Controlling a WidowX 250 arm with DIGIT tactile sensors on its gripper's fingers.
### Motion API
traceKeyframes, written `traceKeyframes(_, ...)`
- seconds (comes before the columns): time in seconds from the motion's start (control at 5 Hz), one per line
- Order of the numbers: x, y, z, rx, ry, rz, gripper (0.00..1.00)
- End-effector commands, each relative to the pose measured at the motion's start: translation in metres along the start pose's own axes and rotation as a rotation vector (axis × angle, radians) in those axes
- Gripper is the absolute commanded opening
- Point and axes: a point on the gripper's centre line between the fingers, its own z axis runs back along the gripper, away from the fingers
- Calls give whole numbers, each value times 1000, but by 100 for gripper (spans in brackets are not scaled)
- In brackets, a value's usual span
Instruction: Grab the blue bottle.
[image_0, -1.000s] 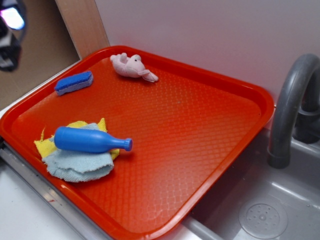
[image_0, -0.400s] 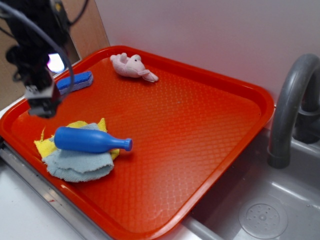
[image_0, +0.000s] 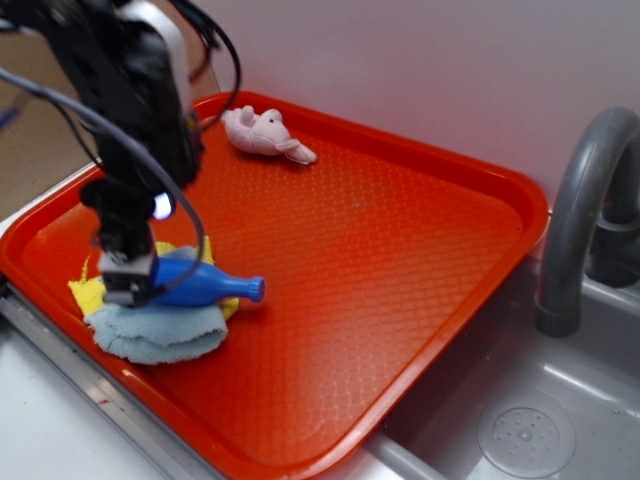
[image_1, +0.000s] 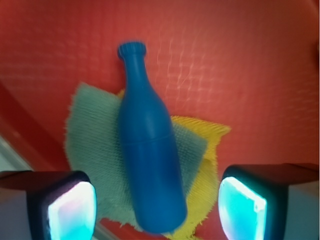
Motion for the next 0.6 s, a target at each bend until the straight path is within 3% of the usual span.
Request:
traceKeyframes(0.0, 6, -11, -21, 0, 77, -40, 100)
traceKeyframes(0.2, 9, -13, -25, 23, 111, -48, 100)
traceKeyframes(0.4, 12, -15, -24, 30, 127, -35, 50)
